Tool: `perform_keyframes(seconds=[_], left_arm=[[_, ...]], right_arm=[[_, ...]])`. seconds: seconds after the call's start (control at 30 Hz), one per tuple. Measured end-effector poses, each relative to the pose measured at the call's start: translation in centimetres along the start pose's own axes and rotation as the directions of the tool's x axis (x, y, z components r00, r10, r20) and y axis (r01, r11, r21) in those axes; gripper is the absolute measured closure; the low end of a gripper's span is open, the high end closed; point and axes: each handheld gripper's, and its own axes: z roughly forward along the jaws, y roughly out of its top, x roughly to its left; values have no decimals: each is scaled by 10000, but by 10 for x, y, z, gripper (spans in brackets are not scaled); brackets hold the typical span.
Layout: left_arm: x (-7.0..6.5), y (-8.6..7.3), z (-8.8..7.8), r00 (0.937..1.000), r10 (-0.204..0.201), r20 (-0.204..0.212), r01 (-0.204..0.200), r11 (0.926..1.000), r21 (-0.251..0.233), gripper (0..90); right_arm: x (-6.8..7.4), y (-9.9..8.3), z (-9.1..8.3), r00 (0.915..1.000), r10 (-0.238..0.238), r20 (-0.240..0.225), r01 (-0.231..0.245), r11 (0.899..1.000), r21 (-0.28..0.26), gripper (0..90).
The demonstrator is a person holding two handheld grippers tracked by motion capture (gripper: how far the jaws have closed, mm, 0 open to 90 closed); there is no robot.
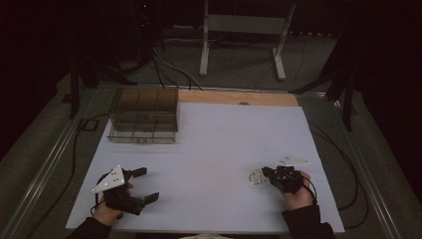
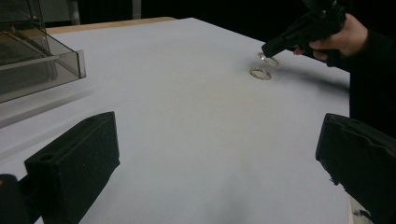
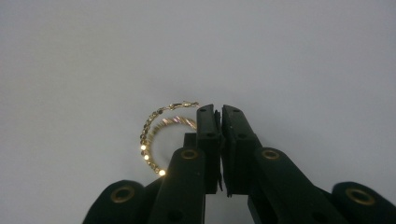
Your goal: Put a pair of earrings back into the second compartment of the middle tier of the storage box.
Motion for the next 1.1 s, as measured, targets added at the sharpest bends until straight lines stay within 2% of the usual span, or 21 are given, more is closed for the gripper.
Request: perform_keyframes(seconds=[0.1,0.3,0.5,0.53,0.97,1.1], left_arm=[[0,0,1,10000,27,15,-27,10000,25,5],[0,0,1,10000,27,26,-27,10000,12,5],[0,0,1,10000,36,38,-36,10000,27,5],[0,0,1,10000,43,50,-43,10000,22,5],[0,0,0,10000,53,34,-53,10000,10,5],[0,0,0,10000,48,43,-48,10000,5,5]], right_arm=[[3,6,-1,9998,9,-207,-12,9999,-127,869],[13,28,6,9987,-264,-434,251,9992,-297,869],[20,44,12,9970,-468,-614,445,9983,-389,869],[23,51,15,9959,-590,-688,563,9976,-397,869],[48,88,33,9845,-1316,-1158,1292,9912,-284,869],[53,96,38,9826,-1342,-1285,1312,9908,-320,868]])
